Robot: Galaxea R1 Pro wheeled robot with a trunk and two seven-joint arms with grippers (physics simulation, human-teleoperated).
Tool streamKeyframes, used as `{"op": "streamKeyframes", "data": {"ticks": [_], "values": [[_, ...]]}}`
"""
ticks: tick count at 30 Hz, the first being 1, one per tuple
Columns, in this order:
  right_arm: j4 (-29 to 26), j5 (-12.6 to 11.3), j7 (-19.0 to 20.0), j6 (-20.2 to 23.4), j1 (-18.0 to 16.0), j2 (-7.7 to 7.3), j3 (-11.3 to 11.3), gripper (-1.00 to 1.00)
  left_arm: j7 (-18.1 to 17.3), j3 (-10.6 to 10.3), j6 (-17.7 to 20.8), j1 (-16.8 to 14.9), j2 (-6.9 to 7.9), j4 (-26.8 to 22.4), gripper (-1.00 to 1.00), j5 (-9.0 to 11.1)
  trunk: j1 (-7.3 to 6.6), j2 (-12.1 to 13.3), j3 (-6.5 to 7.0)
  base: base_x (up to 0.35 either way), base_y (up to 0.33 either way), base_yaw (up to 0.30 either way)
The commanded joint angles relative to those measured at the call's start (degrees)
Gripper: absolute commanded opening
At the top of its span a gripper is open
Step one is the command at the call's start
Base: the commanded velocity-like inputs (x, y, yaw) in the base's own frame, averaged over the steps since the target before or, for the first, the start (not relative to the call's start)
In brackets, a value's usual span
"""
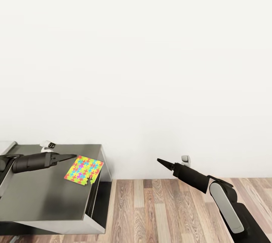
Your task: Put all the toys in the child's room - the three board games (two on the bed and one on the table), the two jigsaw puzzles on the table, and the tennis ball on the table - inside the toy box on the table in the child's room.
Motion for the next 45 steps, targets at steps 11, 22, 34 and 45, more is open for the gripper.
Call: {"op": "streamKeyframes", "data": {"ticks": [11, 22, 34, 45], "values": [[-0.02, -0.29, -0.05, 0.31, -0.05, -0.01, -0.05, 1.0, -0.21, -0.02, 0.7, -0.04, -0.06, -0.01, 1.0, 0.06, 1.13, -2.11, 0.05, 0.0, 0.0, 0.0], [-0.02, -0.29, -0.05, 0.31, -0.05, 0.03, -0.06, 1.0, -0.21, -0.04, 0.64, -0.04, -0.23, -0.01, 1.0, 0.06, 3.55, -6.52, -0.87, 0.0, 0.0, 0.0], [0.2, -0.29, -0.05, 0.31, -0.05, 0.12, 0.13, 1.0, -0.21, -0.04, 0.64, -0.04, -0.2, -0.01, 1.0, 0.02, 5.09, -9.33, -1.32, 0.0, 0.0, 0.015], [0.6, -0.29, -0.14, 0.39, -0.05, 0.22, 0.16, 1.0, -0.21, -0.04, 0.7, -0.04, -0.21, -0.01, 1.0, -0.02, 5.75, -10.53, -1.82, 0.0, 0.0, 0.002]]}}
